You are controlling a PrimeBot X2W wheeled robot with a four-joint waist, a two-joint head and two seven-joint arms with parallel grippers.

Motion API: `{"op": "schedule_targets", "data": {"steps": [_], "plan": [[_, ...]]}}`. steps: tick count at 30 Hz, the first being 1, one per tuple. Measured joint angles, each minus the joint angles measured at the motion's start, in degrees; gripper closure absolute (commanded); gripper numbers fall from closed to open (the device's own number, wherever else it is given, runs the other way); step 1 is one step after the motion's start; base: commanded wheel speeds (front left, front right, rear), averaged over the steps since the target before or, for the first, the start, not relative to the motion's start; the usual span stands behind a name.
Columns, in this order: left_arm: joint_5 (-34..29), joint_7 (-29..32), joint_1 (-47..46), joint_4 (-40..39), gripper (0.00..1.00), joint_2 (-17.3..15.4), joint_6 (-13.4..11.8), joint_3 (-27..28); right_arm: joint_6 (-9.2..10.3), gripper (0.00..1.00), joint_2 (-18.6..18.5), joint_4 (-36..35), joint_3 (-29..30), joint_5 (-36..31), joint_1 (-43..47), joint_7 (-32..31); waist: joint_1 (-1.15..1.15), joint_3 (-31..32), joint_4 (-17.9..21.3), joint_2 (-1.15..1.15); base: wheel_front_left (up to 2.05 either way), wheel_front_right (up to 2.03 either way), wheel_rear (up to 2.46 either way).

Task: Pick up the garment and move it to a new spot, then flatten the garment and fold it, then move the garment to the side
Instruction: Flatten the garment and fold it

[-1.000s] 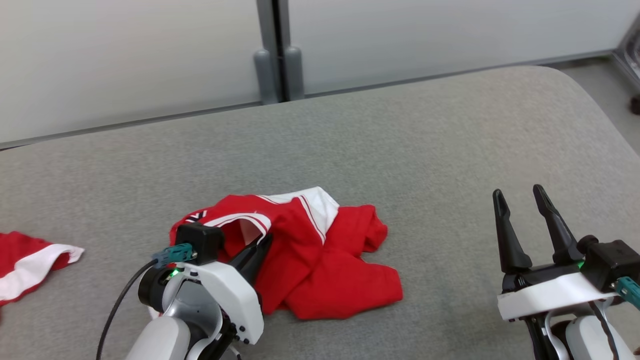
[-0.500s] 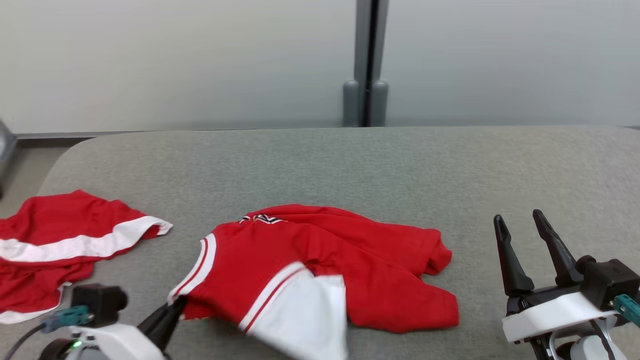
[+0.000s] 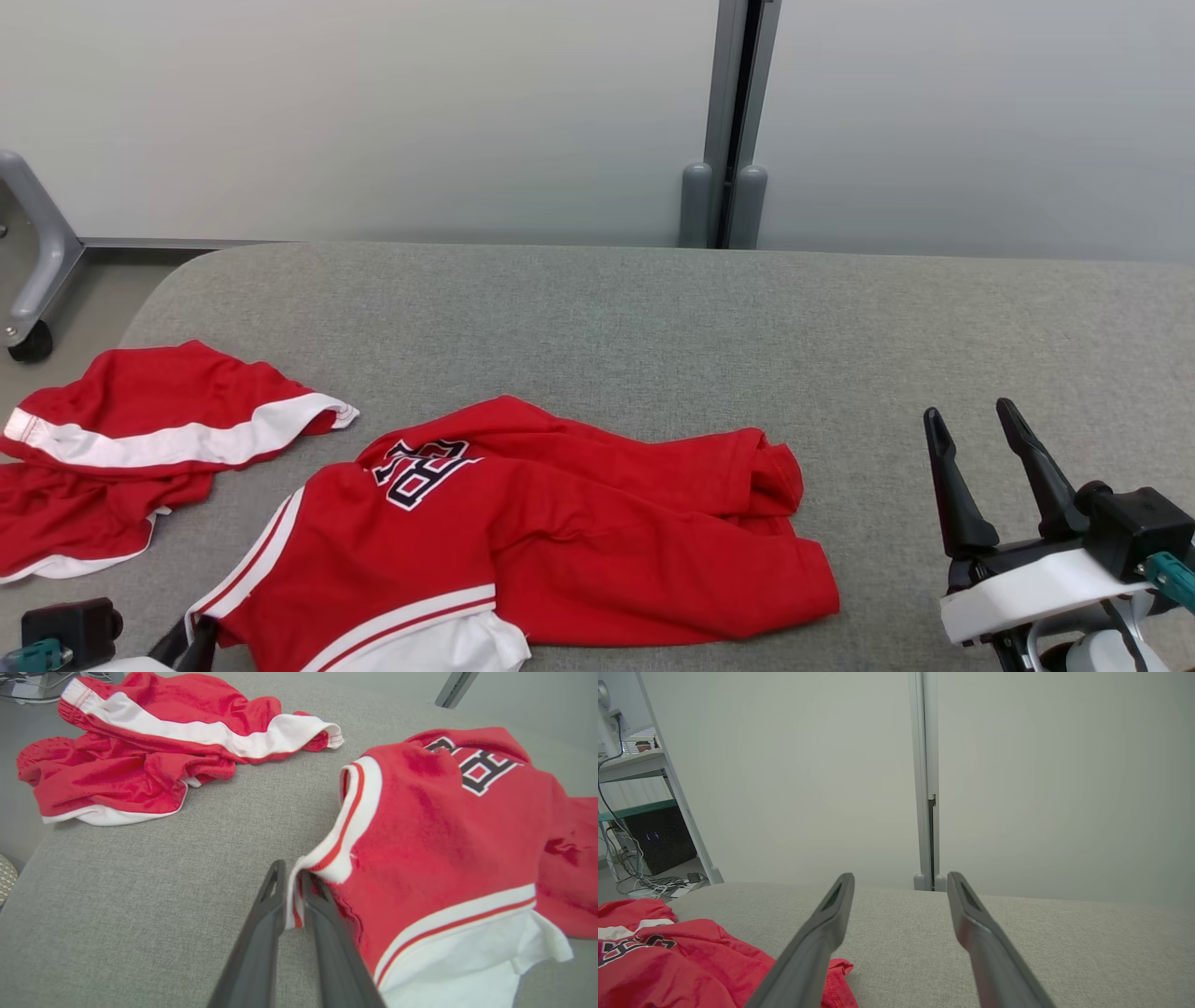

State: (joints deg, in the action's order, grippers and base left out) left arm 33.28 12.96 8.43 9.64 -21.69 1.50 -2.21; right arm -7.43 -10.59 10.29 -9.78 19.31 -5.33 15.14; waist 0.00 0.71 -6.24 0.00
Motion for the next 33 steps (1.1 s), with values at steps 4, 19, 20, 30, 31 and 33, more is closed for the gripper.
{"op": "schedule_targets", "data": {"steps": [4, 19, 20, 30, 31, 33], "plan": [[-1.63, -3.43, -0.88, 2.64, 0.00, 0.44, 0.00, -0.49, 0.00, 0.00, -0.02, 0.22, -0.25, 0.15, 0.01, 0.00, 0.00, 0.08, 0.20, 0.00, 0.00, 0.00, 0.00], [-9.75, -11.99, 2.85, -12.57, 0.00, 0.16, -10.07, 1.94, 0.00, 0.00, 1.20, 0.23, 0.67, 0.35, 1.32, 0.00, 0.00, 1.47, -0.85, 0.00, 0.00, 0.00, 0.00], [-10.34, -12.76, 2.97, -14.01, 0.00, 0.46, -10.50, 1.81, 0.00, 0.00, 1.21, 0.19, 0.79, 0.40, 1.40, 0.00, 0.00, 1.55, -0.89, 0.00, 0.00, 0.00, 0.00], [-11.23, -20.78, 2.84, -15.35, 0.00, 5.98, -10.82, -2.00, 0.00, 0.00, 2.10, 0.66, 1.68, 1.21, 3.59, 0.00, 0.00, 2.16, -0.94, 0.00, 0.00, 0.00, 0.00], [-11.57, -21.16, 2.80, -15.01, 0.00, 6.09, -10.79, -2.41, 0.00, 0.00, 2.05, 0.67, 1.45, 1.22, 3.51, 0.00, 0.00, 2.12, -0.84, 0.00, 0.00, 0.00, 0.00], [-12.01, -22.01, 2.35, -14.45, 0.00, 6.23, -10.65, -2.82, 0.00, 0.00, 2.03, 0.71, 0.97, 1.31, 3.29, 0.00, 0.00, 2.05, -0.71, 0.00, 0.00, 0.00, 0.00]]}}
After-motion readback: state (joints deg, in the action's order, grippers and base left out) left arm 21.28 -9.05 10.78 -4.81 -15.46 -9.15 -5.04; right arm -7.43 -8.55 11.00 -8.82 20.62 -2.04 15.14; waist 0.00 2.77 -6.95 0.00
